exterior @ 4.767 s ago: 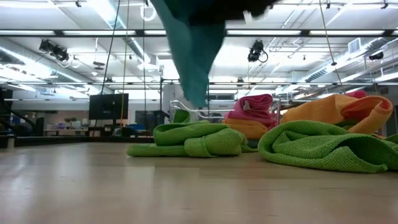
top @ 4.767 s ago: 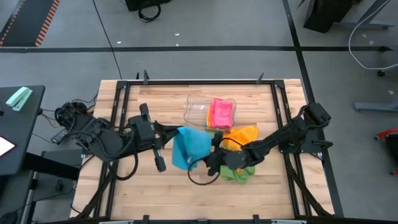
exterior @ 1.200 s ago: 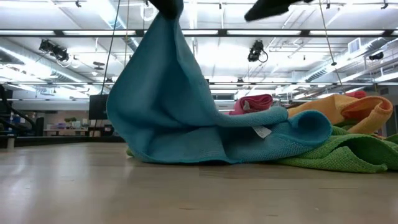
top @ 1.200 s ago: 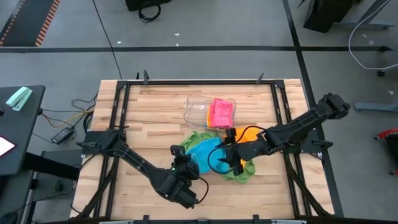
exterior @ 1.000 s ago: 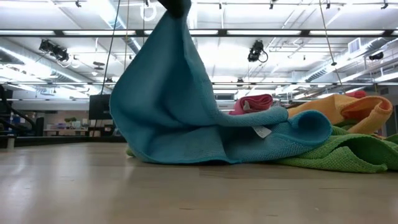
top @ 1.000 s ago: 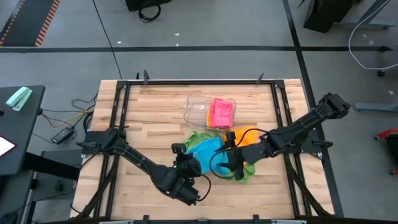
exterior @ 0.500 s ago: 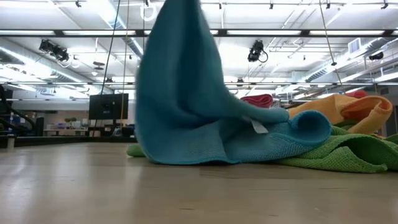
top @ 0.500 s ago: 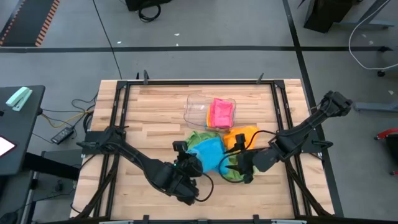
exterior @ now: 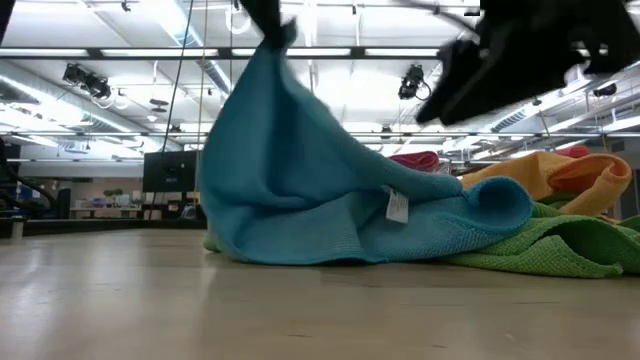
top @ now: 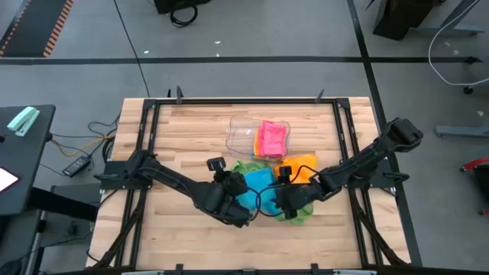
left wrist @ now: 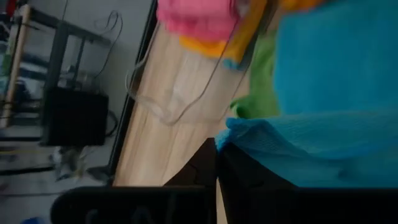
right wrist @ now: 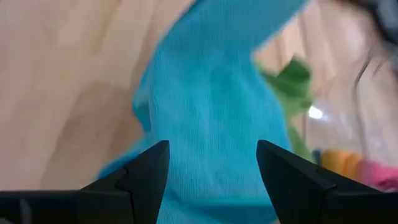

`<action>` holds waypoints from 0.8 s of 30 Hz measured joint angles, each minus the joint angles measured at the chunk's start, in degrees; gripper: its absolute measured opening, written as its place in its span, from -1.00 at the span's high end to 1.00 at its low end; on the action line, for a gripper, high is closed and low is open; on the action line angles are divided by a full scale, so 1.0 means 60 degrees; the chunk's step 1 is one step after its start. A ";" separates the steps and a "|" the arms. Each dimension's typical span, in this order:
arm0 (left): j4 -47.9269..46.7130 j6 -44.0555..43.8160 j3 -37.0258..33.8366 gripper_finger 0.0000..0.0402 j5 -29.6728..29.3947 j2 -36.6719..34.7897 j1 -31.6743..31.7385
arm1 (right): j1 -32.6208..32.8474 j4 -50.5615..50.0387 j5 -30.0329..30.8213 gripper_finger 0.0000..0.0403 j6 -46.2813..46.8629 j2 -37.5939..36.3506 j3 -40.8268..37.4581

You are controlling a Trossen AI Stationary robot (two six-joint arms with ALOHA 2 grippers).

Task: Fold microfiber towels
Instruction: Fold the blue microfiber cloth

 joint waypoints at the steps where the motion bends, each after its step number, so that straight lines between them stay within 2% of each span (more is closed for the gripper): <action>1: 0.0012 0.0017 -0.0228 0.91 -0.0005 0.0000 0.0042 | -0.0119 0.0008 -0.0183 -0.24 0.0020 0.0082 0.0002; 7: 0.0491 0.1003 -0.1233 0.74 0.0002 0.0022 0.0113 | -0.0484 -0.0340 -0.0520 -0.24 -0.0189 -0.0040 -0.0017; 13: 0.0331 0.1434 -0.0853 0.36 0.0471 -0.0115 -0.0215 | -0.0722 -0.0856 -0.0538 -0.24 -0.0221 -0.0604 0.0077; 18: 0.2620 0.2901 -0.0701 0.14 0.1835 -0.0392 -0.0676 | -0.0682 -0.0874 -0.1012 -0.24 -0.0119 -0.0785 0.0085; 24: 0.5520 0.4438 -0.2119 0.10 0.1980 -0.0345 -0.0990 | -0.0519 -0.0916 -0.1016 -0.24 0.0247 -0.0835 0.0074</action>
